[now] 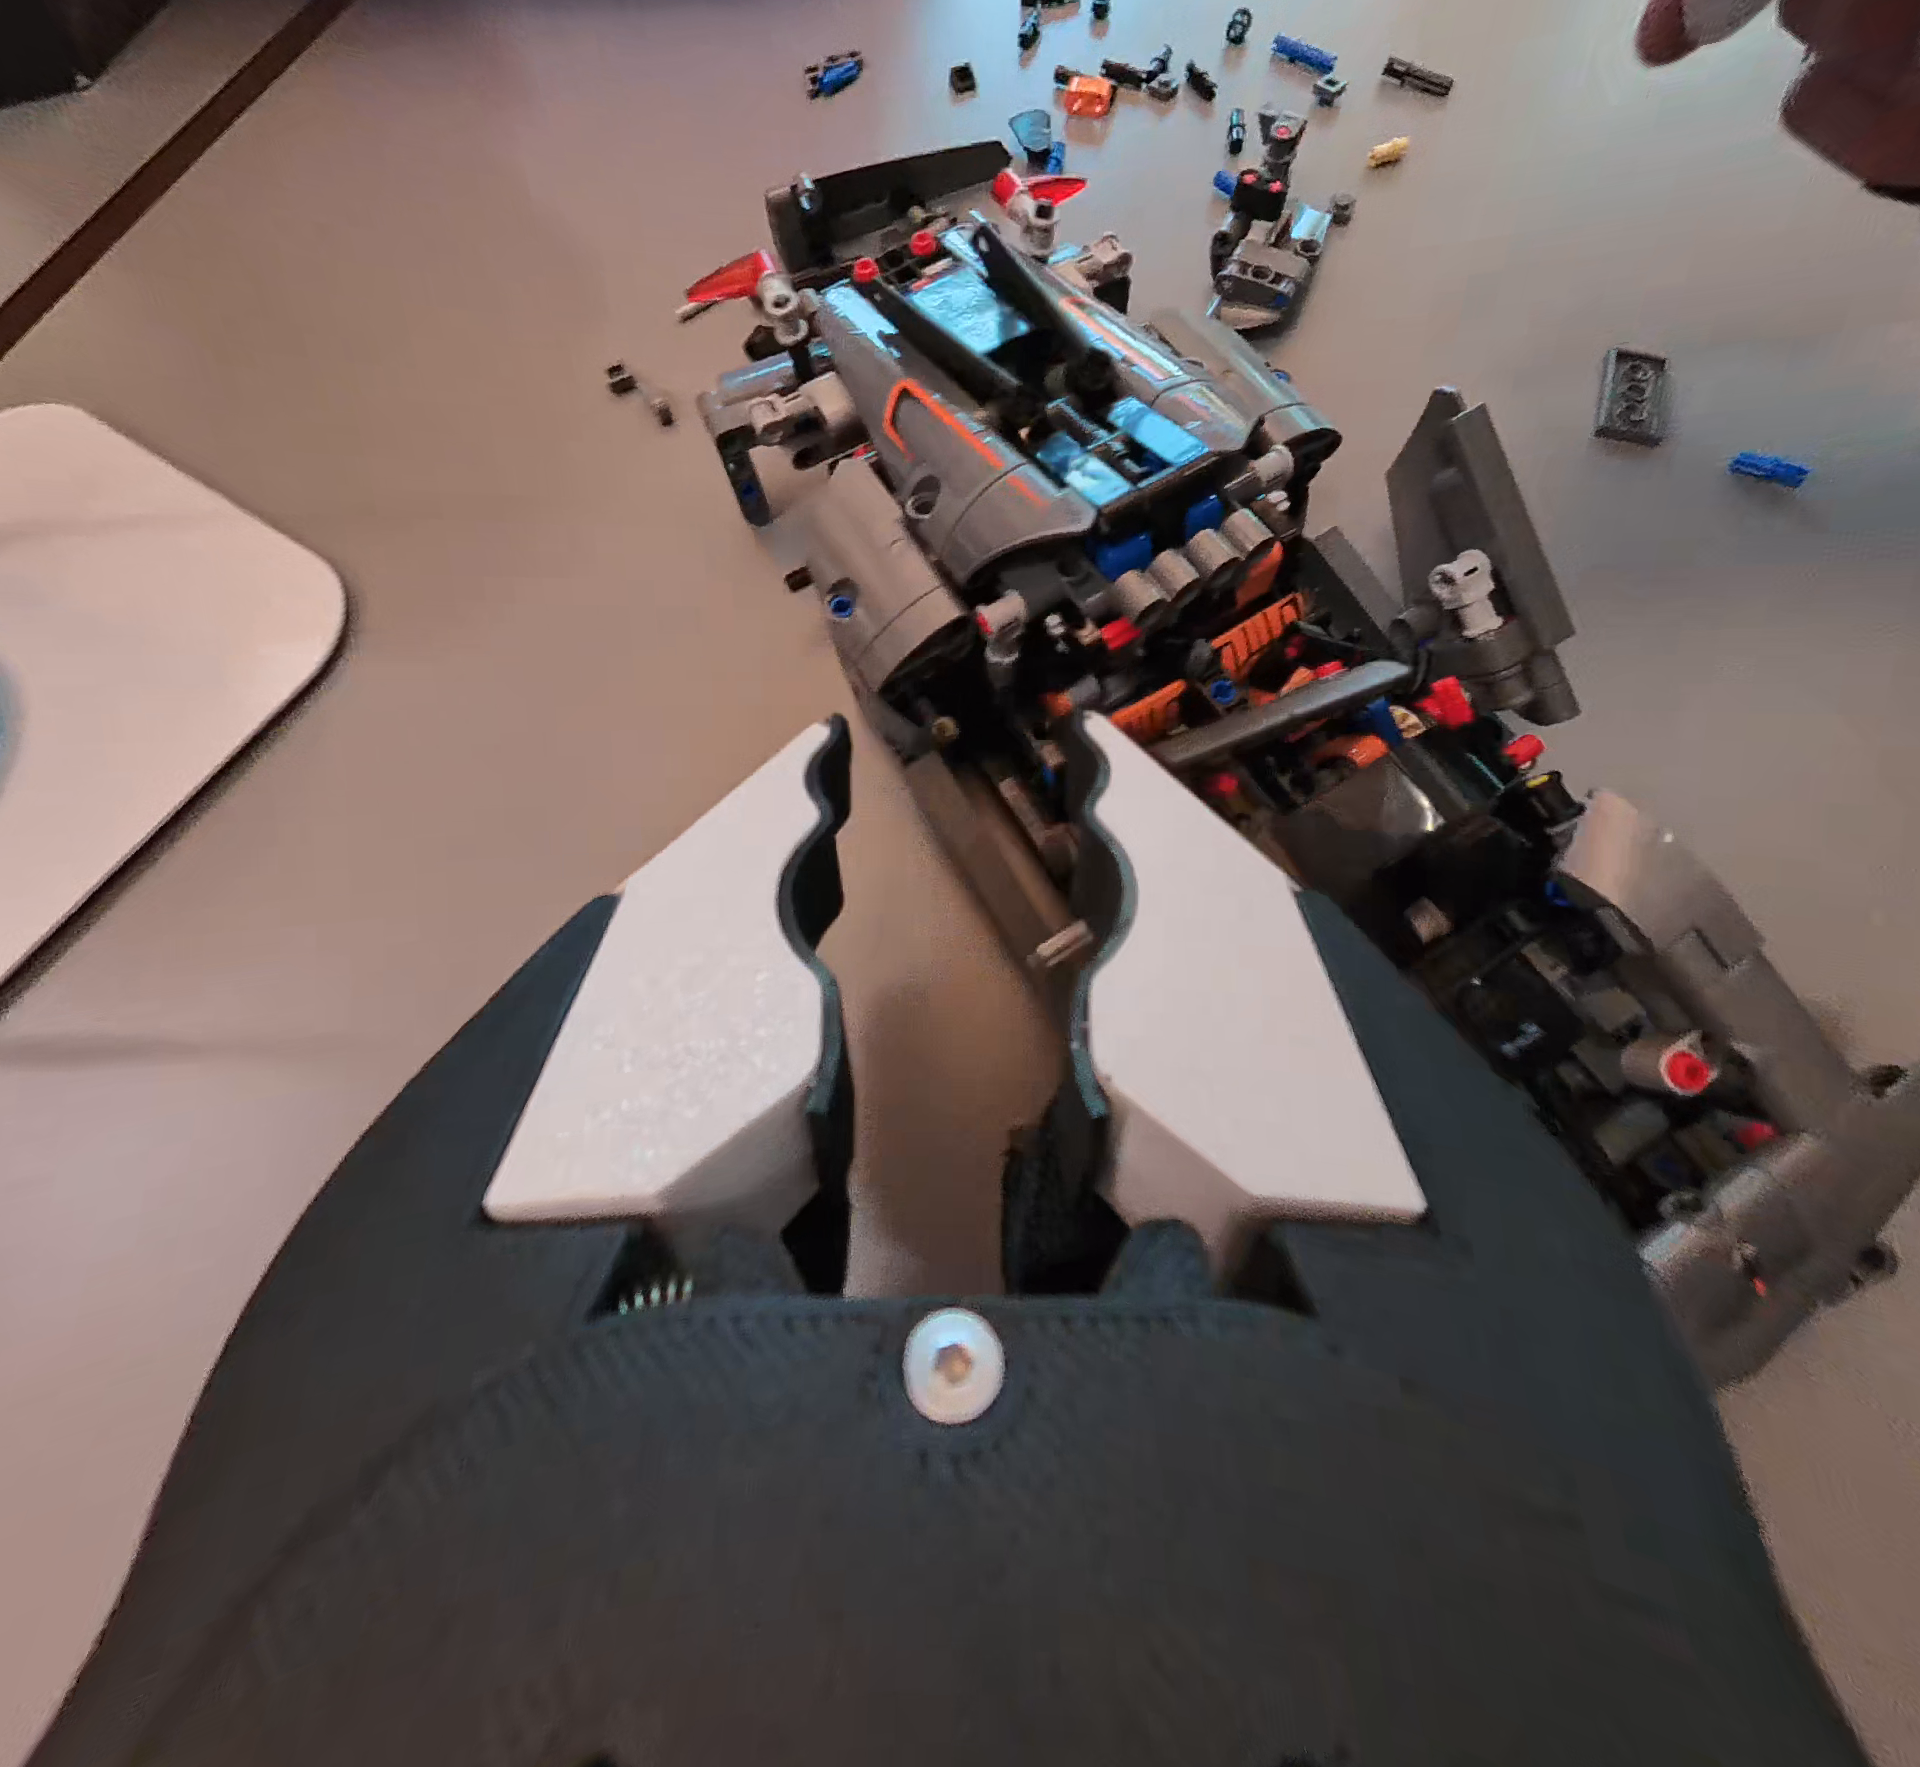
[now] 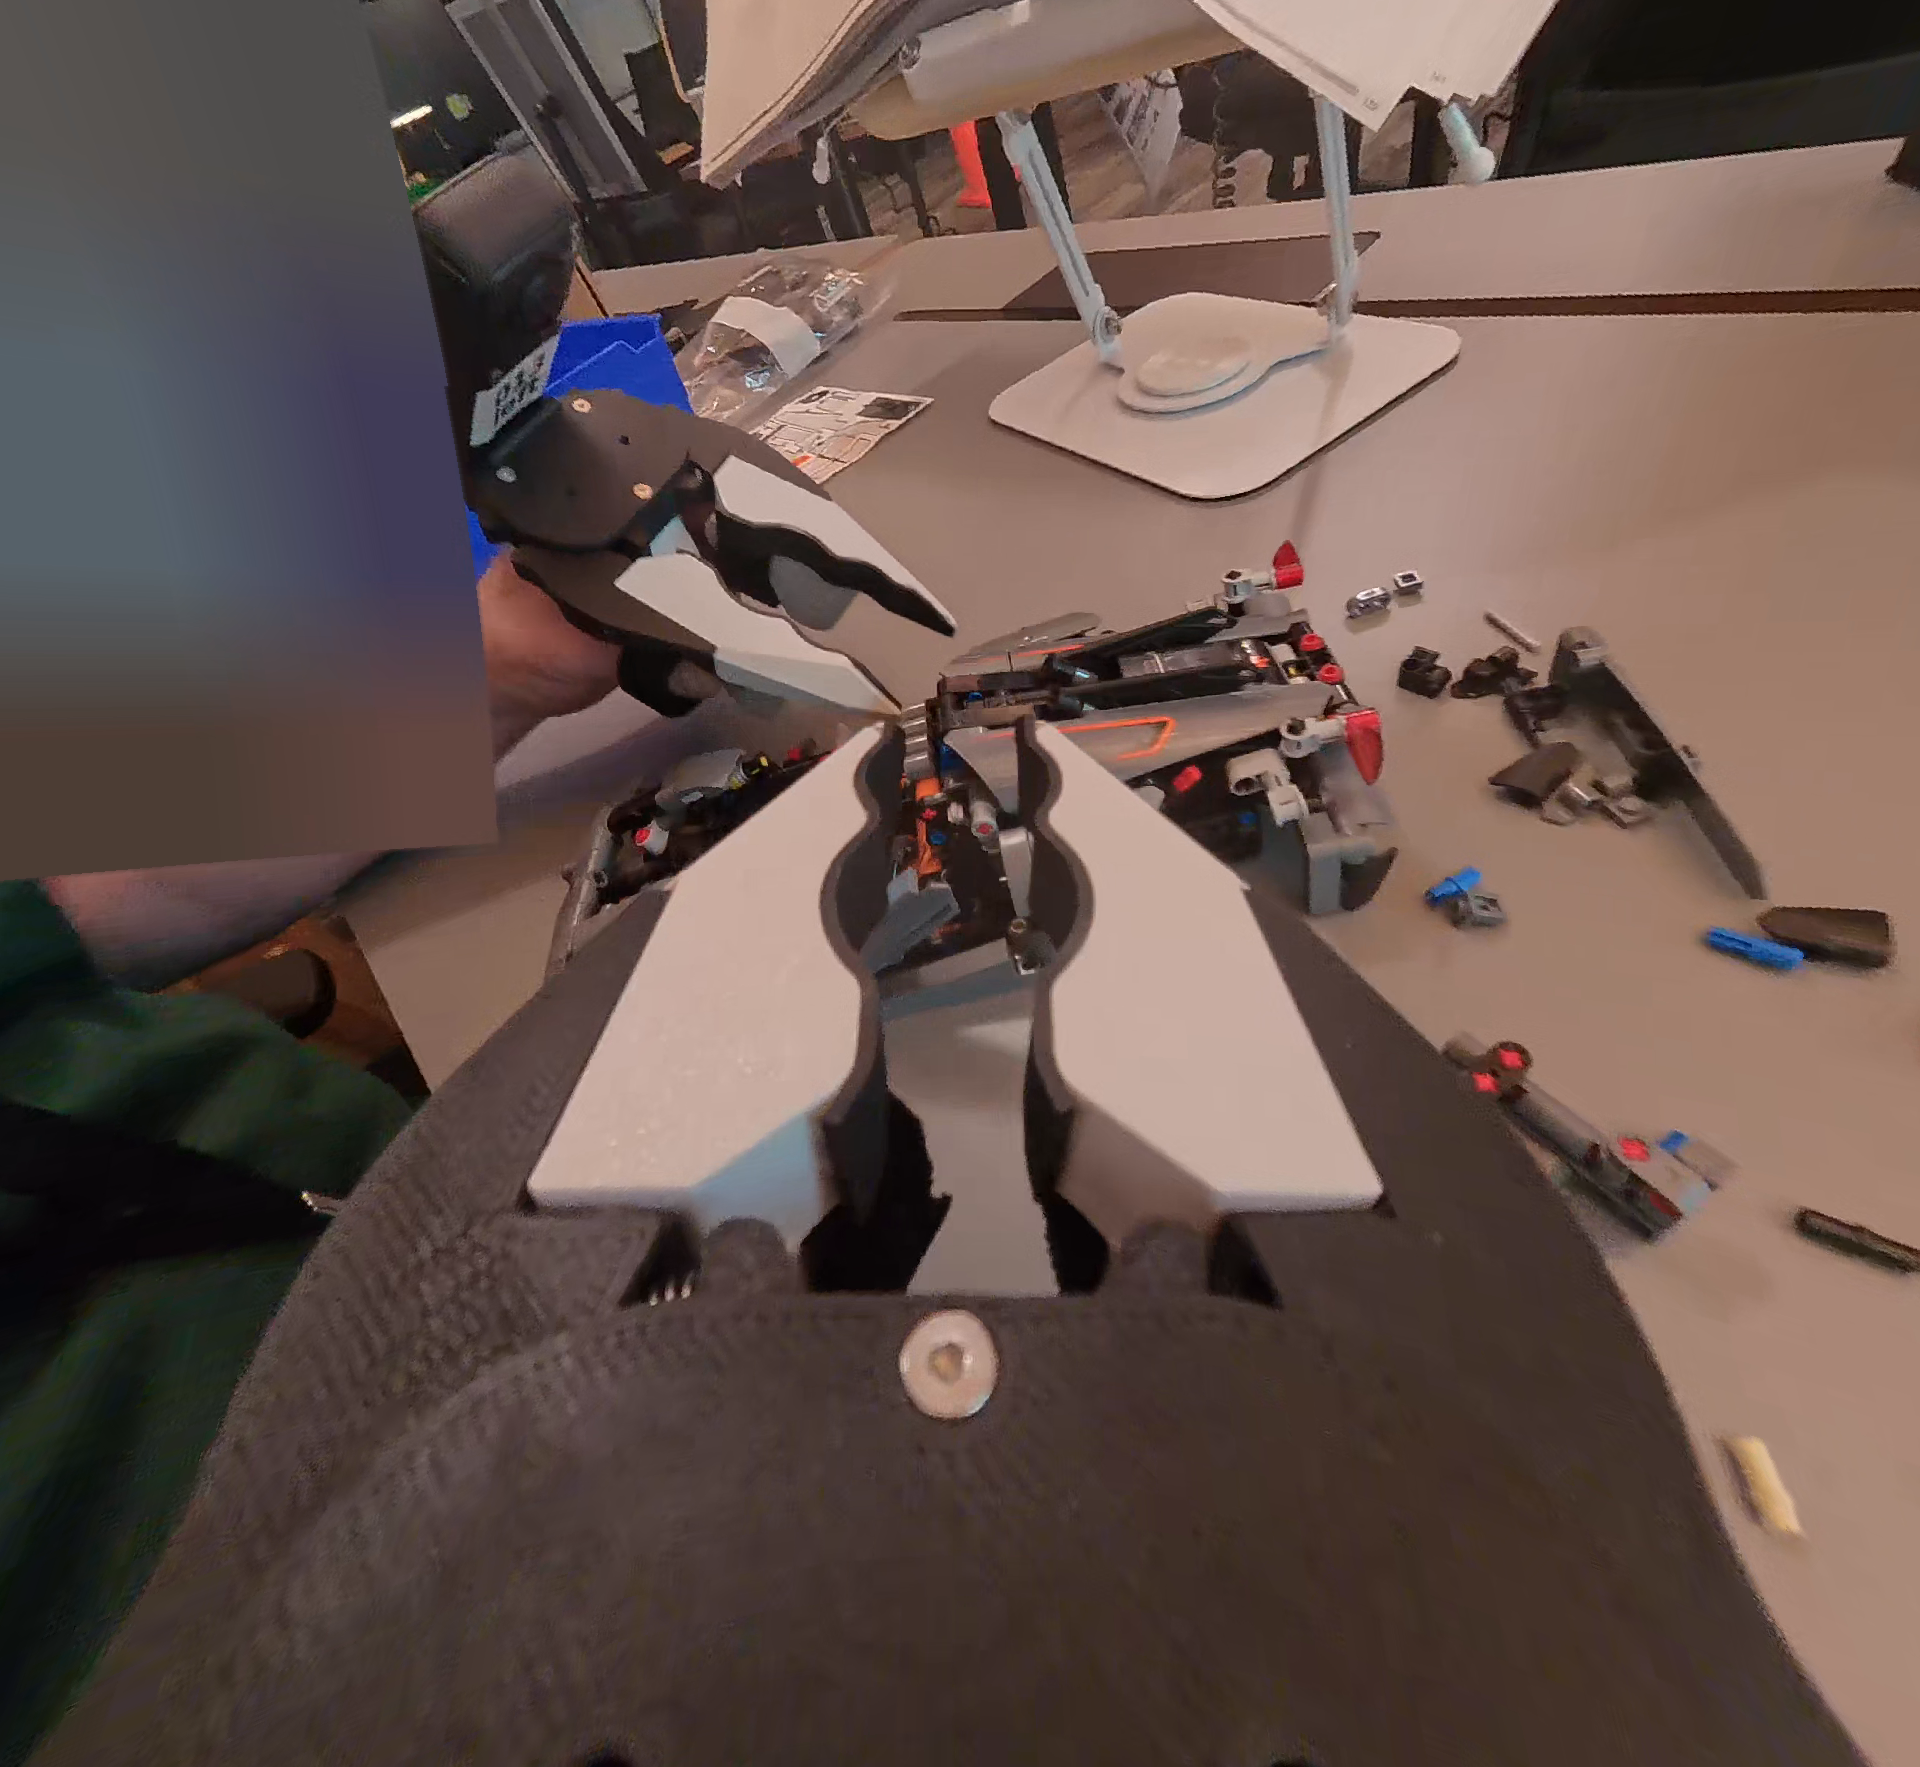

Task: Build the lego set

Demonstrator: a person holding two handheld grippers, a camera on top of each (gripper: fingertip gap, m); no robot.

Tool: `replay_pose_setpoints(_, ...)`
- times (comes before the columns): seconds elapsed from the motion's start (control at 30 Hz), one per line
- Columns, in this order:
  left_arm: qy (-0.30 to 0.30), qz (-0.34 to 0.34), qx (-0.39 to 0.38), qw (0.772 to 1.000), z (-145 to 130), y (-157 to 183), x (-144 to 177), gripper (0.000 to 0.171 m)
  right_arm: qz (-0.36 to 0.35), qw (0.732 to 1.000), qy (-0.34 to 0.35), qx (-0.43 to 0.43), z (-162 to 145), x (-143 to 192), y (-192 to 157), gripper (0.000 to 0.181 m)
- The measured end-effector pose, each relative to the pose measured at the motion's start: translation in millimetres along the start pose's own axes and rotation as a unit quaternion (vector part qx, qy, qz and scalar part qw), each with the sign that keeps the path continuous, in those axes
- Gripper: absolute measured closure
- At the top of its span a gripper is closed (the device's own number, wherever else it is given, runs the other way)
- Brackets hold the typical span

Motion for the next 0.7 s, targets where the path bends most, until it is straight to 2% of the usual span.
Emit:
replay_pose_setpoints(0.27, 0.048, 0.025, 0.05, 0.997, -4, -9, 51, 0.121, -0.012, 1.0, 0.003, 0.025, 5, 23, -5, 0.141)
replay_pose_setpoints(0.4, 0.072, 0.017, 0.068, 0.995, -11, 2, 70, 0.11, 0.01, 0.998, 0.011, 0.058, 12, 33, -17, 0.137)
replay_pose_setpoints(0.43, 0.085, 0.013, 0.073, 0.994, -11, 5, 76, 0.107, 0.02, 0.998, 0.017, 0.063, 15, 37, -20, 0.143)
replay_pose_setpoints(0.47, 0.094, 0.014, 0.076, 0.993, -12, 8, 82, 0.102, 0.039, 0.997, 0.032, 0.062, 19, 42, -24, 0.149)
replay_pose_setpoints(0.5, 0.104, 0.015, 0.082, 0.991, -12, 9, 87, 0.097, 0.051, 0.996, 0.053, 0.057, 22, 46, -26, 0.148)
replay_pose_setpoints(0.53, 0.119, 0.007, 0.094, 0.988, -13, 11, 93, 0.092, 0.054, 0.995, 0.069, 0.053, 24, 51, -26, 0.14)
replay_pose_setpoints(0.6, 0.133, -0.004, 0.125, 0.983, -16, 13, 102, 0.076, 0.069, 0.993, 0.093, 0.031, 24, 60, -24, 0.138)
replay_pose_setpoints(0.7, 0.141, -0.023, 0.145, 0.979, -24, 24, 110, 0.066, 0.12, 0.98, 0.156, -0.033, 23, 72, -20, 0.126)
Point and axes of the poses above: each gripper's, where its closed fingertips meet, x back along the fingers, z out of its top, y = z × x across the jaws, the point moved 9 cm from there along x, back along the fingers, and after that the axes turned 12 degrees about x, right-handed, at the moved point
